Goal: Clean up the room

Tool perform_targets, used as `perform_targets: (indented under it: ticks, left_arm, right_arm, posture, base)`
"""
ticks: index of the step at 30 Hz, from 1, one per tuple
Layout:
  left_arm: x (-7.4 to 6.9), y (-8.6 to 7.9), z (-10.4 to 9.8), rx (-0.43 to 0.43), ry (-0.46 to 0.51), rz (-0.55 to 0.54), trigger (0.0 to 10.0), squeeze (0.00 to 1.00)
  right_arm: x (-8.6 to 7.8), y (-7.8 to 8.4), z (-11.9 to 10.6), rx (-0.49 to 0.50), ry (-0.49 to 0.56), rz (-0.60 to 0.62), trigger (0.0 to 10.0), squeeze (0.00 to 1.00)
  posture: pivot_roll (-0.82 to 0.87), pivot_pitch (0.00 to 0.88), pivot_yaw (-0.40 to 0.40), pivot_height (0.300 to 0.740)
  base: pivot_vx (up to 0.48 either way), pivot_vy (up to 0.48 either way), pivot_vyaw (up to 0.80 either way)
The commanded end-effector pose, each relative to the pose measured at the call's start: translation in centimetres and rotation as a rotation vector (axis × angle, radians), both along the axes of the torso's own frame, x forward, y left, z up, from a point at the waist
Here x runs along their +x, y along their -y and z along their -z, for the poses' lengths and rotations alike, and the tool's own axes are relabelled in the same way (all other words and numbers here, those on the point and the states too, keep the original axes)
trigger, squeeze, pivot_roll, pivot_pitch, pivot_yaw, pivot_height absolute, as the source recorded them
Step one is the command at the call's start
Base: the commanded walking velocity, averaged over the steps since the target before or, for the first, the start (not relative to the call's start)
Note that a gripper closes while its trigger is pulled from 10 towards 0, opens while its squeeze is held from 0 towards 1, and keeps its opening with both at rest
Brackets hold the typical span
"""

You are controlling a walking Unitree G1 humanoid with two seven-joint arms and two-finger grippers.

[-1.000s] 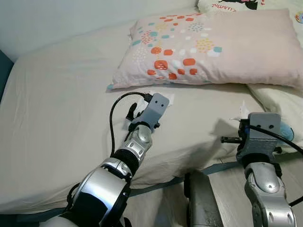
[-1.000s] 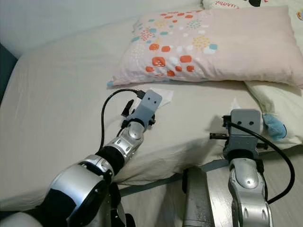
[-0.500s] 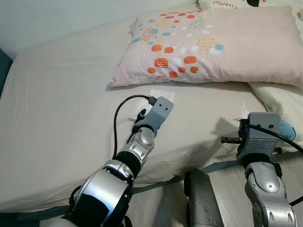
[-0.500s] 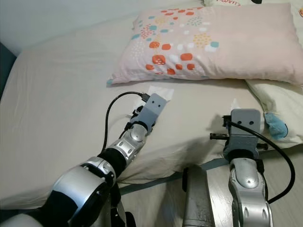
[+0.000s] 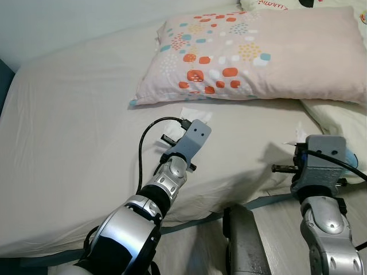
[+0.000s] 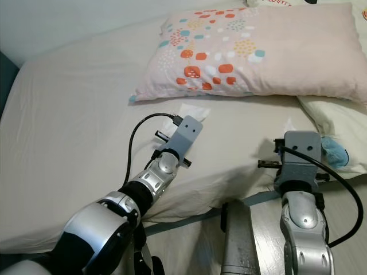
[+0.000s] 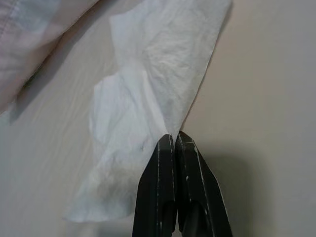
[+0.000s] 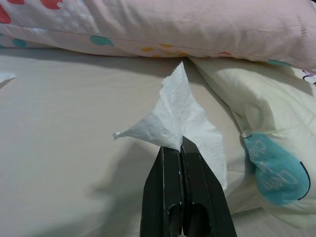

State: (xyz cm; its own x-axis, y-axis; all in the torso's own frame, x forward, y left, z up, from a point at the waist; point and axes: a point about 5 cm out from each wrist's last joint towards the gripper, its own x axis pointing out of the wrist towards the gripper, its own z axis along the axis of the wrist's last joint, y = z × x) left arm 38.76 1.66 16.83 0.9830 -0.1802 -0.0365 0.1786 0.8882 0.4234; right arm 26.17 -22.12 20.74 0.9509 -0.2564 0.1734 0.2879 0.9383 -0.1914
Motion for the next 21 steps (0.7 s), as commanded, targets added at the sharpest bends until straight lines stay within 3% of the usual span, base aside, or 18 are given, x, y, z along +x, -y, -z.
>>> perform_targets:
  ticks: [1, 2, 3, 4, 5, 6, 7, 10, 15, 16, 21]
  left_arm:
    - [-0.4, -0.2, 1.6, -0.033, -0.075, 0.006, 0.0, 0.0]
    - [-0.4, -0.2, 1.5, -0.064, -0.088, 0.015, 0.0, 0.0]
    - [-0.4, 0.0, 1.4, -0.211, -0.142, 0.09, 0.0, 0.0]
    - [-0.4, 0.0, 1.3, -0.285, -0.165, 0.139, 0.0, 0.0]
    - [-0.4, 0.0, 1.3, -0.285, -0.165, 0.139, 0.0, 0.0]
    - [-0.4, -0.1, 1.0, -0.377, -0.183, 0.236, 0.0, 0.0]
    - [-0.4, -0.1, 1.0, -0.377, -0.183, 0.236, 0.0, 0.0]
    - [-0.4, -1.2, 0.5, -0.511, -0.171, 0.421, 0.0, 0.0]
    - [-0.6, -2.7, -0.1, -0.624, -0.146, 0.556, 0.0, 0.0]
    - [-0.8, -4.1, -0.8, -0.717, -0.11, 0.631, 0.0, 0.0]
    - [-1.3, -6.6, -1.5, -0.785, -0.046, 0.618, 0.0, 0.0]
  right_arm:
    - [-0.2, 0.0, 0.4, 0.008, -0.017, -0.001, 10.0, 0.0]
    - [-0.2, 0.0, 0.4, 0.009, -0.017, -0.001, 10.0, 0.0]
    - [0.0, -0.1, 0.5, 0.017, -0.012, -0.001, 10.0, 0.0]
    - [0.1, -0.2, 0.6, 0.022, -0.01, -0.001, 10.0, 0.0]
    - [0.1, -0.2, 0.6, 0.022, -0.01, -0.001, 10.0, 0.0]
    - [0.3, -0.3, 0.8, 0.029, -0.009, -0.004, 10.0, 0.0]
    - [0.3, -0.3, 0.8, 0.029, -0.009, -0.004, 10.0, 0.0]
    - [0.8, -0.9, 1.2, 0.055, -0.008, -0.025, 10.0, 0.0]
    - [1.4, -1.6, 1.6, 0.068, -0.011, -0.061, 10.0, 0.0]
    - [1.8, -2.0, 1.9, 0.075, -0.012, -0.081, 10.0, 0.0]
    - [2.2, -2.4, 1.9, 0.083, -0.007, -0.104, 10.0, 0.0]
  posture:
    - [-0.25, 0.448, 0.159, 0.572]
    - [-0.25, 0.448, 0.159, 0.572]
    - [-0.22, 0.435, 0.161, 0.572]
    - [-0.21, 0.432, 0.162, 0.572]
    - [-0.21, 0.432, 0.162, 0.572]
    - [-0.2, 0.42, 0.156, 0.572]
    - [-0.2, 0.42, 0.156, 0.572]
    - [-0.16, 0.384, 0.143, 0.572]
    - [-0.12, 0.342, 0.123, 0.572]
    - [-0.11, 0.324, 0.117, 0.572]
    - [-0.1, 0.295, 0.106, 0.572]
  base:
    - [0.0, 0.0, 0.0]
    - [0.0, 0.0, 0.0]
    - [0.0, 0.0, 0.0]
    - [0.0, 0.0, 0.0]
    - [0.0, 0.0, 0.0]
    - [0.0, 0.0, 0.0]
    - [0.0, 0.0, 0.0]
    - [0.0, 0.0, 0.0]
    - [0.0, 0.0, 0.0]
    - [0.0, 0.0, 0.0]
    - [0.0, 0.0, 0.0]
